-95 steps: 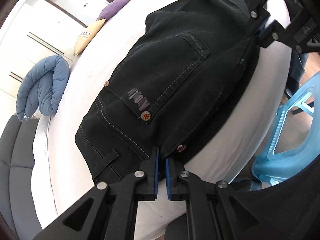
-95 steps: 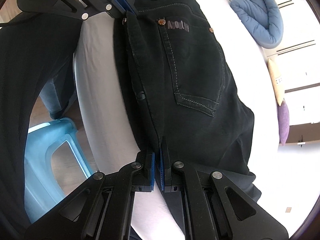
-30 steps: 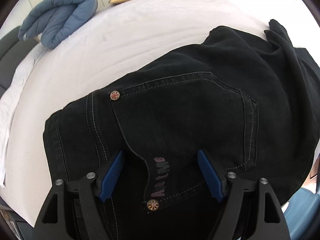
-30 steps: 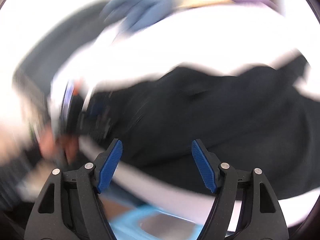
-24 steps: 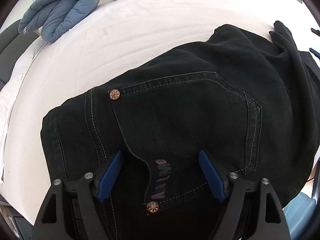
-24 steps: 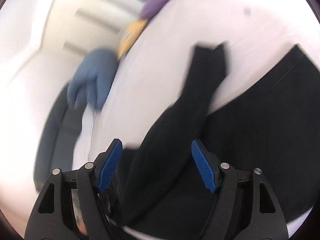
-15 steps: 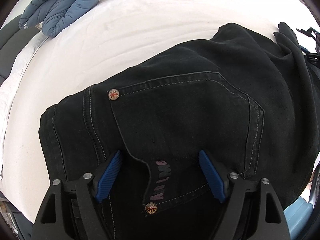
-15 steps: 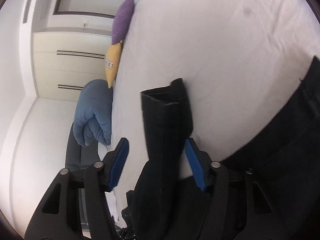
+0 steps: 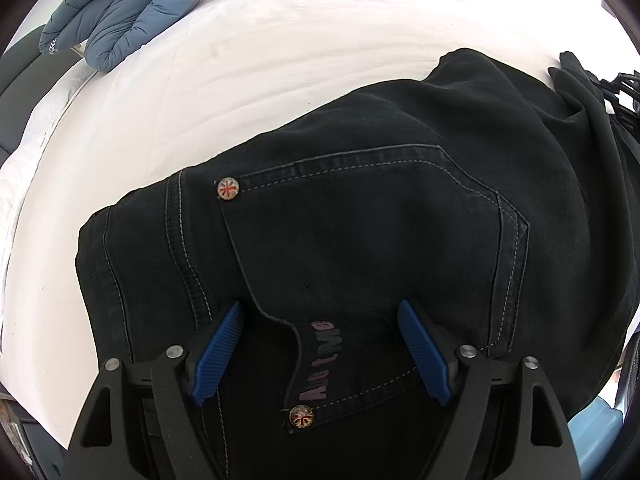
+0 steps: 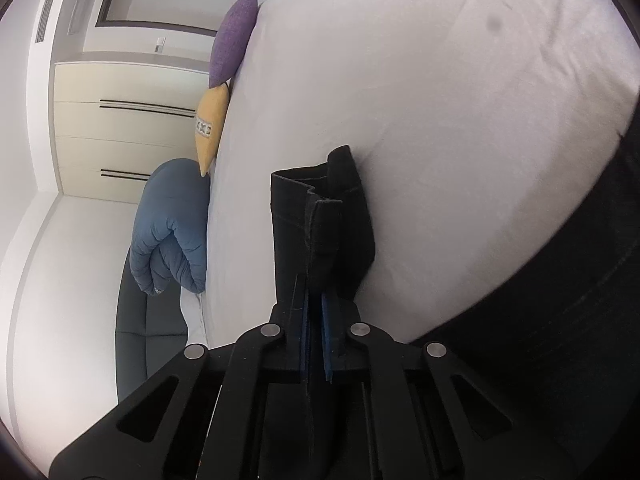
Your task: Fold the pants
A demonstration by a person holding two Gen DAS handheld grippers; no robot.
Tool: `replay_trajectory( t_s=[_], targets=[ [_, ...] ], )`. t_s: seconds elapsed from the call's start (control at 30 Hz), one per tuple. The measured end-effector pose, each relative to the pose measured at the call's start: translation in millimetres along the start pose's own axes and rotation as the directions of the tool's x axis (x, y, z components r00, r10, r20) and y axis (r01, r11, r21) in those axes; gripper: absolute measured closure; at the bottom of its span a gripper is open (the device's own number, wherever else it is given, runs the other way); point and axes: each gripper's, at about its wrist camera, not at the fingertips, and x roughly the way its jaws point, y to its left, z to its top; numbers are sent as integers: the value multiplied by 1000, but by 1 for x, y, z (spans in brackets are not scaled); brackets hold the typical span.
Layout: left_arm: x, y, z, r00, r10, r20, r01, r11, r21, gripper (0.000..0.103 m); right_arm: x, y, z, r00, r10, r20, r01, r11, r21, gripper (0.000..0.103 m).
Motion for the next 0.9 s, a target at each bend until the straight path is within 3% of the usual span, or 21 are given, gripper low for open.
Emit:
replay_trajectory(
  t_s=[0.17, 0.43, 0.6, 0.73, 0.9],
  targets=[
    [-1, 0, -2, 1000, 0, 4, 0, 1000, 0, 21, -13, 13, -1, 997, -72, 37, 73, 996, -44, 99],
    [-2, 0, -4, 1000, 2, 12, -2, 1000, 0, 21, -49, 54, -9, 995, 2, 98, 13, 988, -153, 101],
    [-2, -1, -2, 1000, 1, 12, -1, 1000, 1, 21, -88, 74, -26, 986, 50, 156, -25, 987, -160, 101],
    [-3, -1, -4, 1000, 0, 17, 0, 1000, 2, 21, -130, 72, -39, 977, 49, 206, -18, 989, -147, 101],
    [-4, -1, -6, 1000, -3, 21, 3, 1000, 7, 21, -175, 42, -58, 966, -36, 255, 60, 994, -89, 101]
  ],
)
